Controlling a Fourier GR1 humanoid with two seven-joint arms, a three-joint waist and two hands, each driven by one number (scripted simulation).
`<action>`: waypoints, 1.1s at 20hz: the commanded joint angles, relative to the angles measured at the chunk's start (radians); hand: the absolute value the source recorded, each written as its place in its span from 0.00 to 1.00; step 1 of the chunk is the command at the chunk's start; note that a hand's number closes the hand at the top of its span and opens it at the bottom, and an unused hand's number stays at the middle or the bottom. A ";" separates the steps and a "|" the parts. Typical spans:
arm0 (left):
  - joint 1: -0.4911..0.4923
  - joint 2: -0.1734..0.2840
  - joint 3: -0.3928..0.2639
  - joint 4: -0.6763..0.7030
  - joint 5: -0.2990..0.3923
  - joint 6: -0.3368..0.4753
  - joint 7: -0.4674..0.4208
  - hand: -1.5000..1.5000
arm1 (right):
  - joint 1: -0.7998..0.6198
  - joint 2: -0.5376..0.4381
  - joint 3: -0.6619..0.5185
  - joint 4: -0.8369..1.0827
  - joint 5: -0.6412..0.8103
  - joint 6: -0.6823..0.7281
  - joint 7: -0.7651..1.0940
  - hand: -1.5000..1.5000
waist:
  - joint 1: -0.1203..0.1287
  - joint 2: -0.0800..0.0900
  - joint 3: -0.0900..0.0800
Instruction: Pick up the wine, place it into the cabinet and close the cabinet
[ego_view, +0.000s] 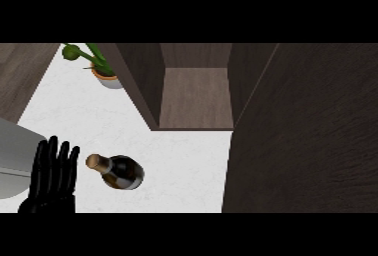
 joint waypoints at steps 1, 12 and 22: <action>0.029 -0.013 0.037 0.074 0.034 -0.054 -0.082 0.00 | -0.036 0.008 0.006 -0.098 -0.017 -0.029 0.077 0.00 | 0.003 0.001 0.001; 0.068 -0.081 0.070 0.271 0.085 -0.166 -0.282 0.00 | -0.050 0.003 -0.071 -0.083 -0.077 -0.011 0.079 0.00 | 0.003 0.001 0.001; -0.078 -0.078 0.212 0.543 0.180 -0.318 -0.375 0.00 | 0.080 0.023 -0.027 -0.158 -0.077 0.041 0.025 0.00 | -0.008 0.001 0.002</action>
